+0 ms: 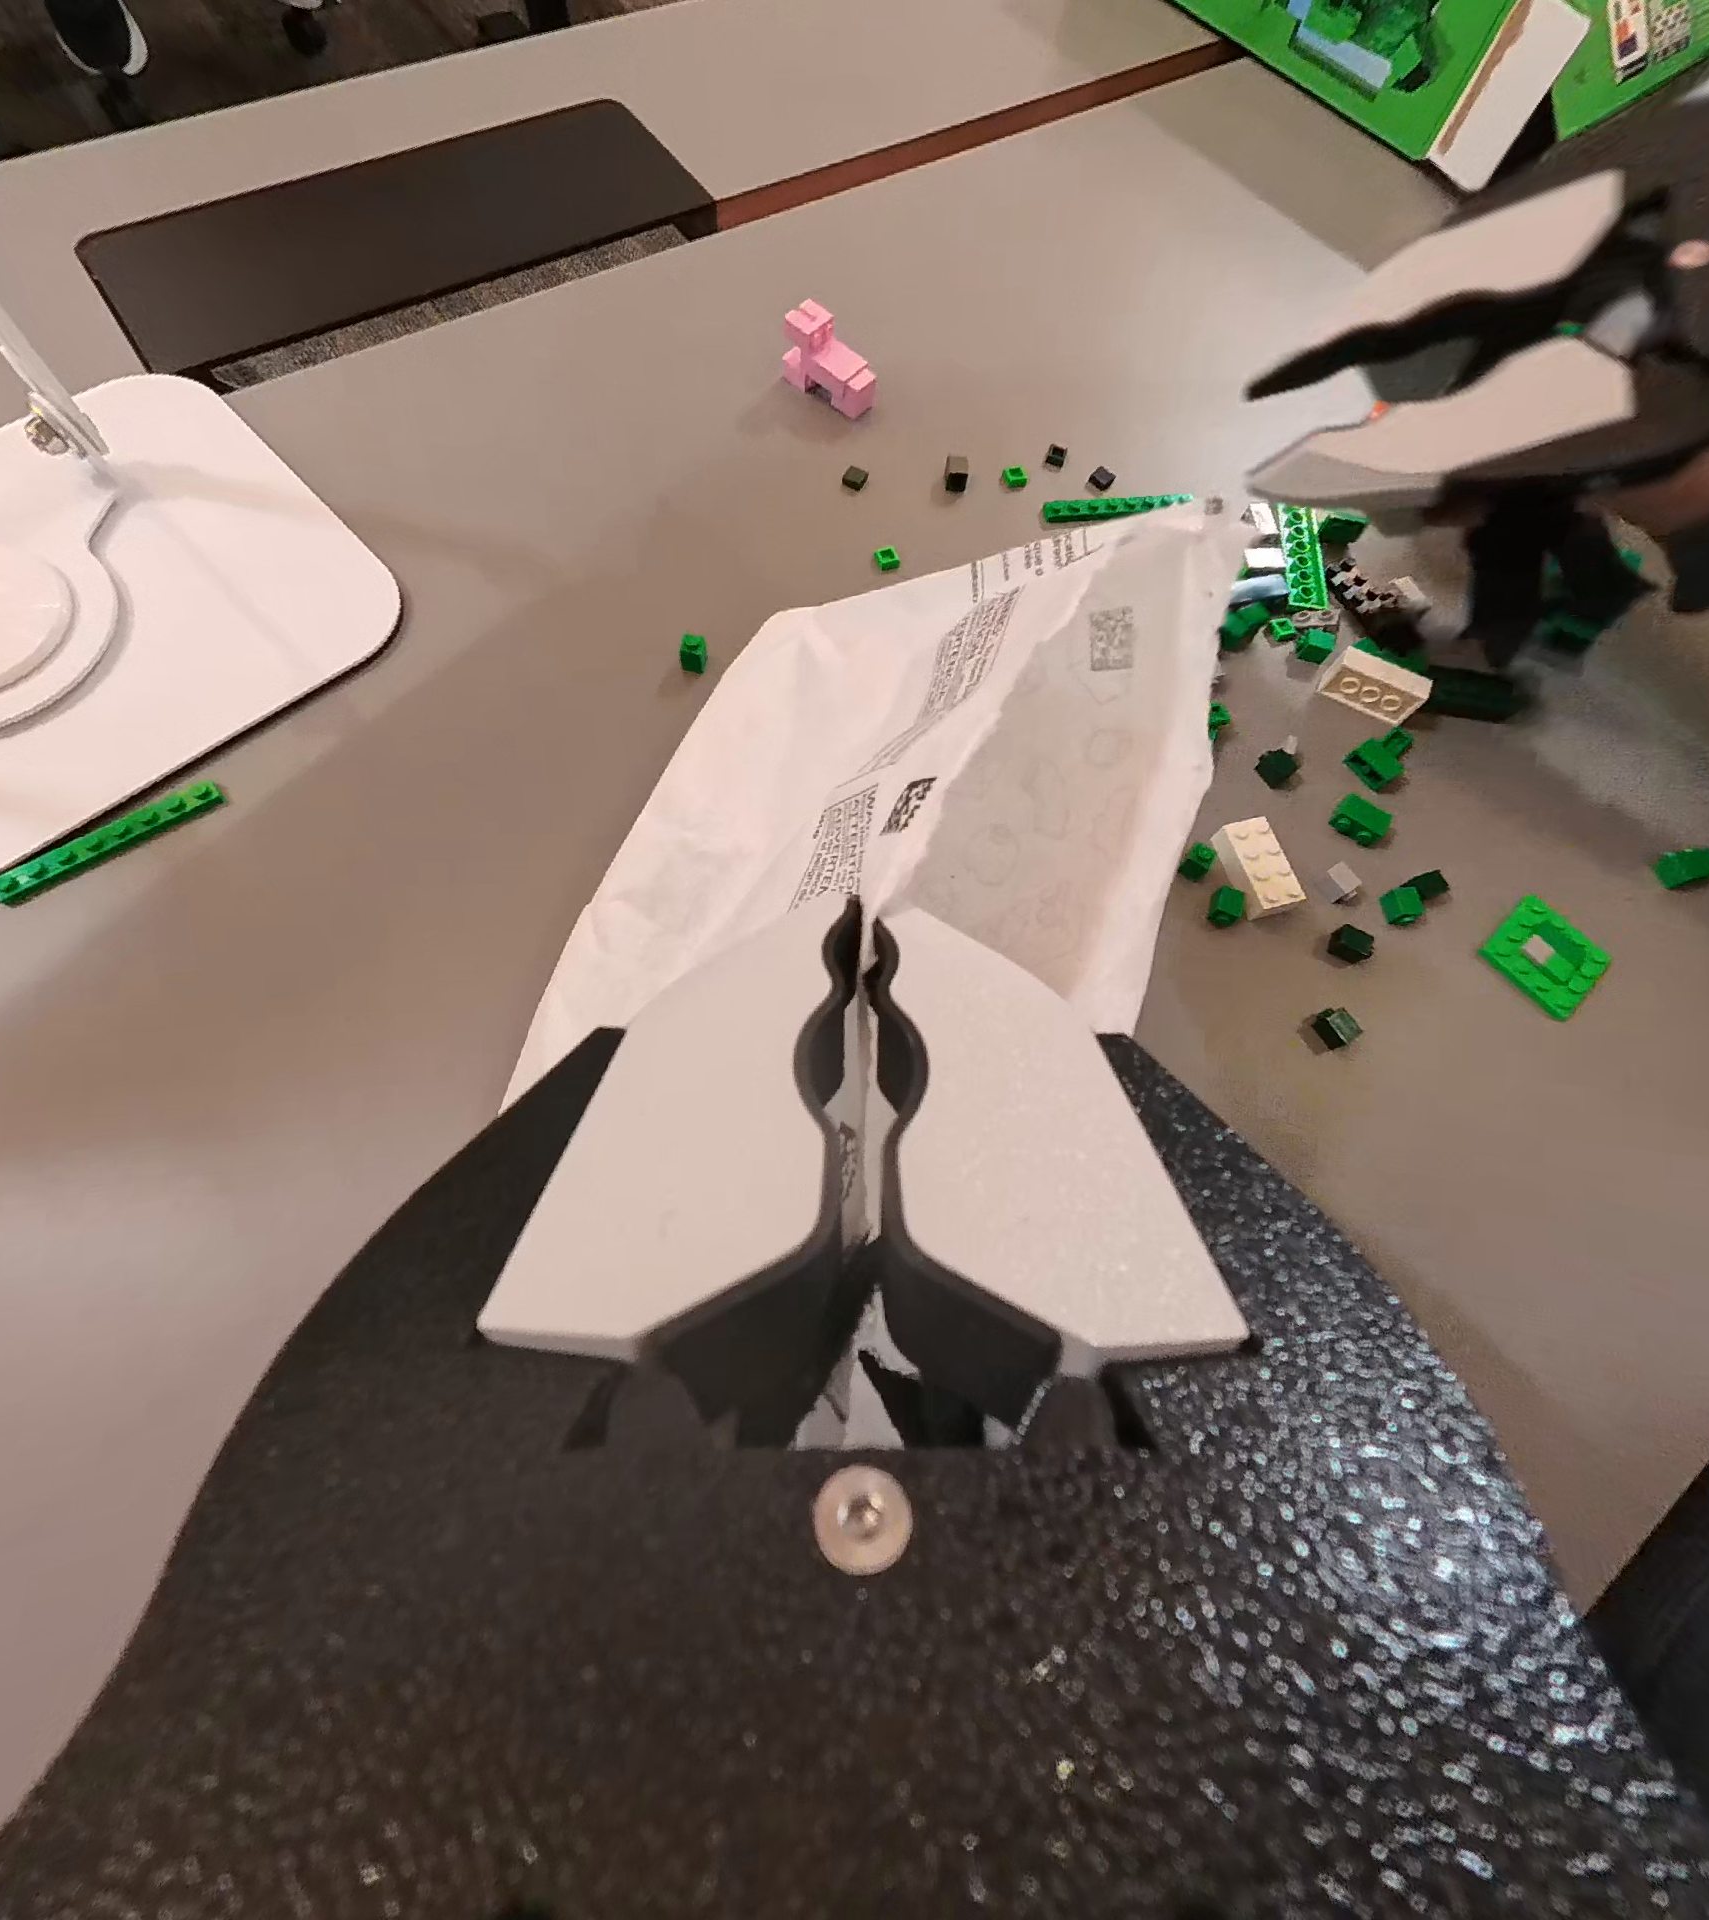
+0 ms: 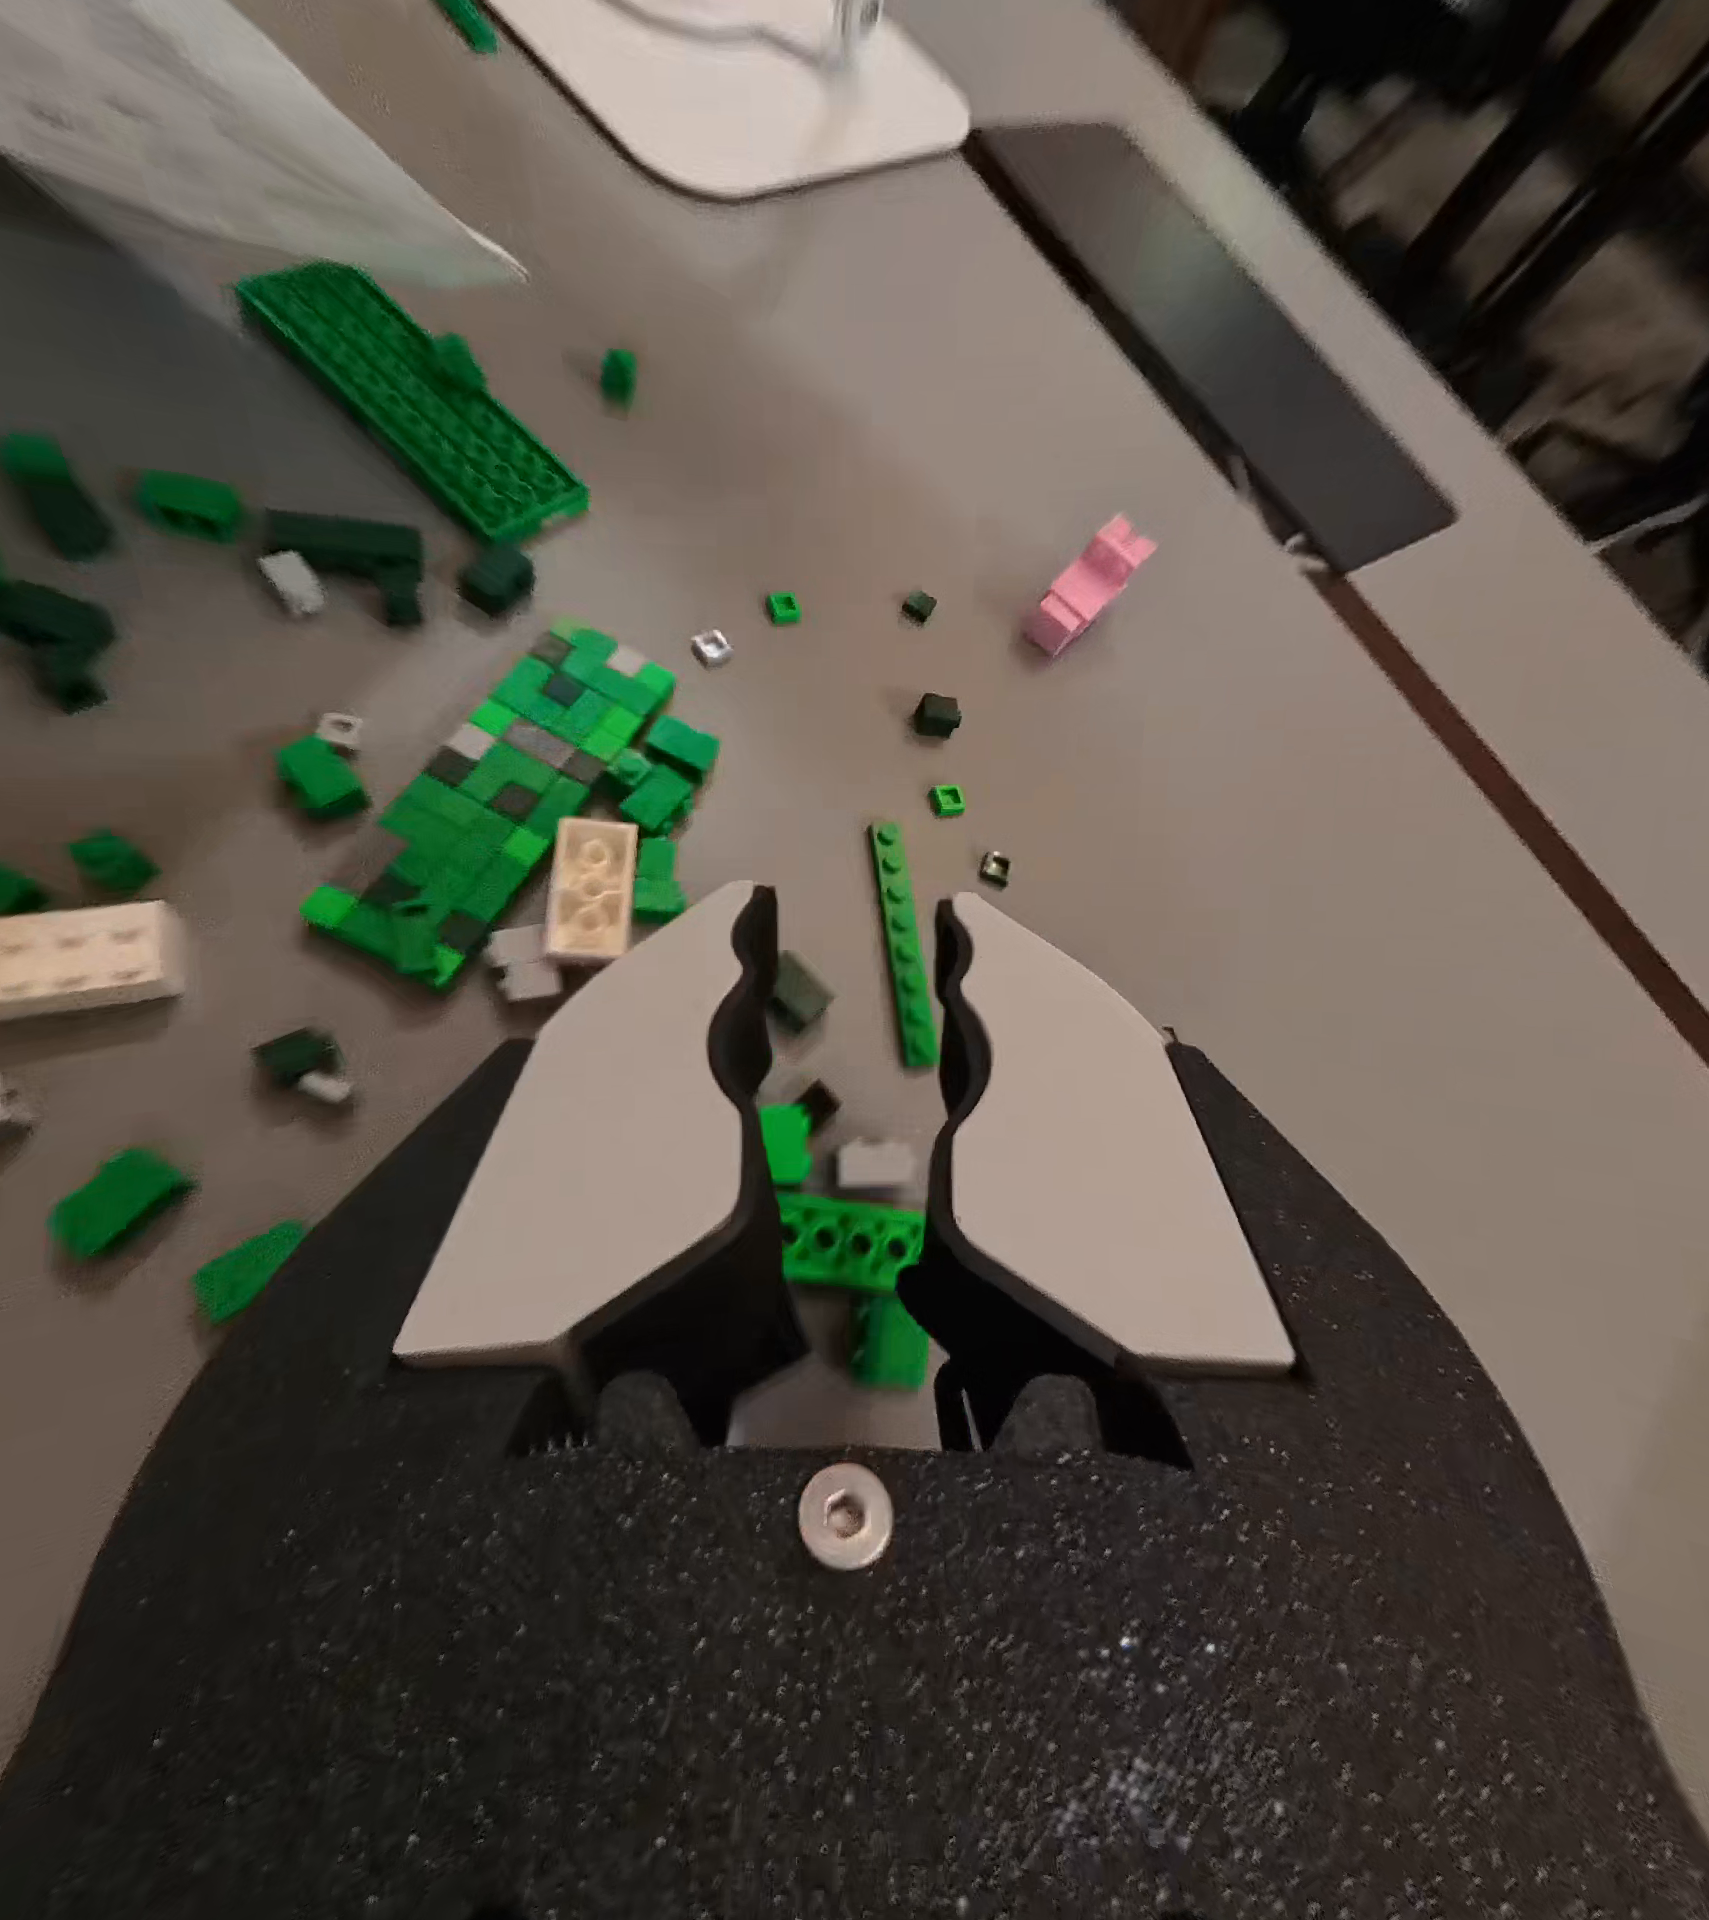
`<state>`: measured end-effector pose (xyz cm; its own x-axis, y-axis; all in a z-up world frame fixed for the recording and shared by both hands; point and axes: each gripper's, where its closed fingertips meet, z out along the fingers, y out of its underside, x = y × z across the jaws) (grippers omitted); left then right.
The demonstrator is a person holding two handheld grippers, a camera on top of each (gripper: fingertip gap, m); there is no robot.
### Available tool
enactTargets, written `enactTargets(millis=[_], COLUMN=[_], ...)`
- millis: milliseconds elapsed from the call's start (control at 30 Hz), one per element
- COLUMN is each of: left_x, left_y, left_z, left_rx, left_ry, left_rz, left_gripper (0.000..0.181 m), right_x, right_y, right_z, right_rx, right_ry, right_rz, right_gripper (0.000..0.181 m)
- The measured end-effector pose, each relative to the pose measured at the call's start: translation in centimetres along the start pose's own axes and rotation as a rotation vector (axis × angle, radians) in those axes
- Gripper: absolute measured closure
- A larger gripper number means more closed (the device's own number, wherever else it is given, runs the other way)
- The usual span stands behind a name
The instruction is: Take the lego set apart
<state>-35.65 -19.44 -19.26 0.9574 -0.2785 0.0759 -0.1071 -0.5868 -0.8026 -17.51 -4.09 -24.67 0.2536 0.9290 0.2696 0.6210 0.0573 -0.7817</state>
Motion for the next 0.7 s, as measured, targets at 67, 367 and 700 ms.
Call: enactTargets(millis=[67, 367, 700], left_x=[0.0, -0.2, -0.3], left_y=[0.0, 0.0, 0.2], left_z=[0.0, 0.0, 0.2], left_rx=[0.001, 0.008, 0.000], left_ry=[0.002, 0.006, 0.018], left_rz=[-0.001, -0.008, -0.015], left_gripper=[0.181, 0.181, 0.181], right_x=[1.1, 3.9, 3.8], right_y=[0.2, 2.4, 2.7], right_z=[2.1, 6.4, 7.4], right_rx=[-0.063, -0.301, -0.375], right_ry=[-0.051, -0.165, -0.167], right_rz=[0.020, 0.214, 0.153], right_gripper=[0.158, 0.166, 0.174])
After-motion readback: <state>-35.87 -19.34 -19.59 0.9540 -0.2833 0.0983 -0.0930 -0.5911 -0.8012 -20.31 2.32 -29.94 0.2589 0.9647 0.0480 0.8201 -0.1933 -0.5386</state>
